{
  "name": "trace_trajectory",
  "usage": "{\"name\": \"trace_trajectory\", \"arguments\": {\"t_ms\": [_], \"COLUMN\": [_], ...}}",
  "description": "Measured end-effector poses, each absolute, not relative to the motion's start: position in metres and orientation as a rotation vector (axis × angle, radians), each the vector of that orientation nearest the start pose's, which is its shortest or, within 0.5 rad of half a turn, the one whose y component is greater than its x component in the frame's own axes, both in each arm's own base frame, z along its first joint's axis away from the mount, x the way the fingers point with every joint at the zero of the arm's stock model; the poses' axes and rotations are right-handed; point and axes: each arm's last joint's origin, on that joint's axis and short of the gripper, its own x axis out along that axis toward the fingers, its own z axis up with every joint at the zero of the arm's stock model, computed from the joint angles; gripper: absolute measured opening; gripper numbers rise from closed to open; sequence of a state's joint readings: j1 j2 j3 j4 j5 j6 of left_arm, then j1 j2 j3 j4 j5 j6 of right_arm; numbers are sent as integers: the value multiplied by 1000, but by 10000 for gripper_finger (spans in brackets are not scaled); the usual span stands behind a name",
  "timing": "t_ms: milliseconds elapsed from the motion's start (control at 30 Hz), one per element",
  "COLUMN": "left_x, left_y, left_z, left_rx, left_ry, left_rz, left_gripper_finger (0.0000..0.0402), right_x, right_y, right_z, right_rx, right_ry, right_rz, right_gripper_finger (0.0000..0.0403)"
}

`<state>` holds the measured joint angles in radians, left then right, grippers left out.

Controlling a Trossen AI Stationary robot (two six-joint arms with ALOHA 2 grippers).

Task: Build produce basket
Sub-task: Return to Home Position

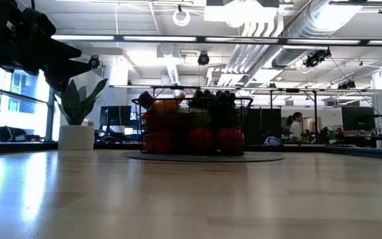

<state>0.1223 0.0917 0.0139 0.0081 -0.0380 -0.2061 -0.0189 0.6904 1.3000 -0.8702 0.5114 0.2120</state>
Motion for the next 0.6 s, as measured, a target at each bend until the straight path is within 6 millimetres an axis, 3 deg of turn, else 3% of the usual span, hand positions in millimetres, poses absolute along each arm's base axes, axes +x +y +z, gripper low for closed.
{"name": "trace_trajectory", "arguments": {"t_ms": [167,600], "left_x": [102,102], "left_y": [14,14], "left_z": [162,162], "left_rx": [-209,-209], "left_ry": [53,53], "left_rz": [167,167], "left_gripper_finger": [200,200], "right_x": [69,91], "right_y": [-15,-13], "right_z": [385,251], "right_rx": [203,354], "right_ry": [137,87], "right_rz": [-535,-434], "right_gripper_finger": [197,197]}}
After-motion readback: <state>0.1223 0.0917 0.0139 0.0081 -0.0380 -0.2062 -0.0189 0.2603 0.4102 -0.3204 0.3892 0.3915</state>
